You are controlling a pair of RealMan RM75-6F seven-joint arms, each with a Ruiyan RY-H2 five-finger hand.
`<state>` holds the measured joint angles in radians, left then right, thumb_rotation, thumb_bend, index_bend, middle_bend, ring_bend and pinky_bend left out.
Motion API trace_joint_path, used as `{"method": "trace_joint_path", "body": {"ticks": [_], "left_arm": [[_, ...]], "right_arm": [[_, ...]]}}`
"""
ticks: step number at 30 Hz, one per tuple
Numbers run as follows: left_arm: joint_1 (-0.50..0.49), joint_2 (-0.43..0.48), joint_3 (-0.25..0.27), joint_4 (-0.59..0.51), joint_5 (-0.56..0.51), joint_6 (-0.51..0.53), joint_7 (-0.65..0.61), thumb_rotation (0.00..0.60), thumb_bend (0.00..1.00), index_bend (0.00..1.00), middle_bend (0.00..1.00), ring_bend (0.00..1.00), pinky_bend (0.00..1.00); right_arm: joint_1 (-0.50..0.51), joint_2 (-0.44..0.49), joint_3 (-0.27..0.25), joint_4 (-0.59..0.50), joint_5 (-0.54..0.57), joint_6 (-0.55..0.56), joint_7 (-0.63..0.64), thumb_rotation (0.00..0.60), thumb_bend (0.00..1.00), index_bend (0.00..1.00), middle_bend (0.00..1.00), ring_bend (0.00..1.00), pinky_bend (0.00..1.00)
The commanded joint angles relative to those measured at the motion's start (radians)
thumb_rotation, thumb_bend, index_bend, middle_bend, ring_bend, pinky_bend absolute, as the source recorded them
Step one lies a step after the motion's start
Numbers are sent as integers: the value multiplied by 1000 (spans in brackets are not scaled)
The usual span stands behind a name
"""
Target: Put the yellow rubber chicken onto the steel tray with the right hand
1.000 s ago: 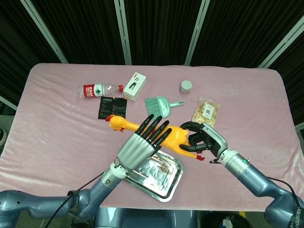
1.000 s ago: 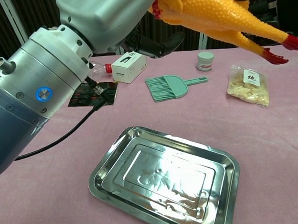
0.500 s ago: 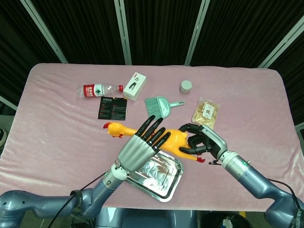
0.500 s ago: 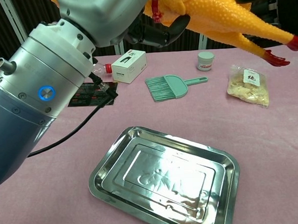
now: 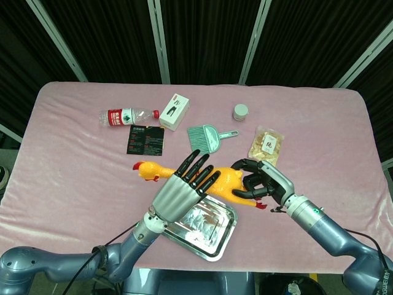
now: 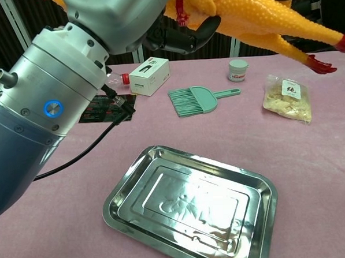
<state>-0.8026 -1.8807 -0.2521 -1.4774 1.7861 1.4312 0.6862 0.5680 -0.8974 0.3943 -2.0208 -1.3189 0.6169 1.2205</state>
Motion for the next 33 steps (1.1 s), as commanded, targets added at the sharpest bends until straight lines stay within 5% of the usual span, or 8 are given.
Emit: {"method": "trace_joint_path", "body": {"ticks": [1, 6, 21, 33], "left_arm": [[6, 11, 8, -9, 4, -3, 5, 600, 405, 522, 305, 156, 205], [16, 25, 19, -20, 16, 4, 7, 600, 400, 340, 234, 101, 204], [55, 70, 35, -56, 19, 22, 4, 600, 316, 24, 65, 0, 86], [138, 192, 73, -191, -8, 58, -62, 600, 299, 0, 26, 0, 51]], "right_arm": [[2, 1, 0, 3, 1, 3, 5, 600, 599, 1000, 797, 792, 881], [4, 3, 0, 8, 4, 9, 17, 600, 599, 1000, 796, 792, 881], [7, 3, -6, 38, 11, 19, 46, 600, 599, 1000, 797, 792, 881], [19, -33, -32, 107, 29, -3, 45, 600, 601, 1000, 797, 792, 881]]}}
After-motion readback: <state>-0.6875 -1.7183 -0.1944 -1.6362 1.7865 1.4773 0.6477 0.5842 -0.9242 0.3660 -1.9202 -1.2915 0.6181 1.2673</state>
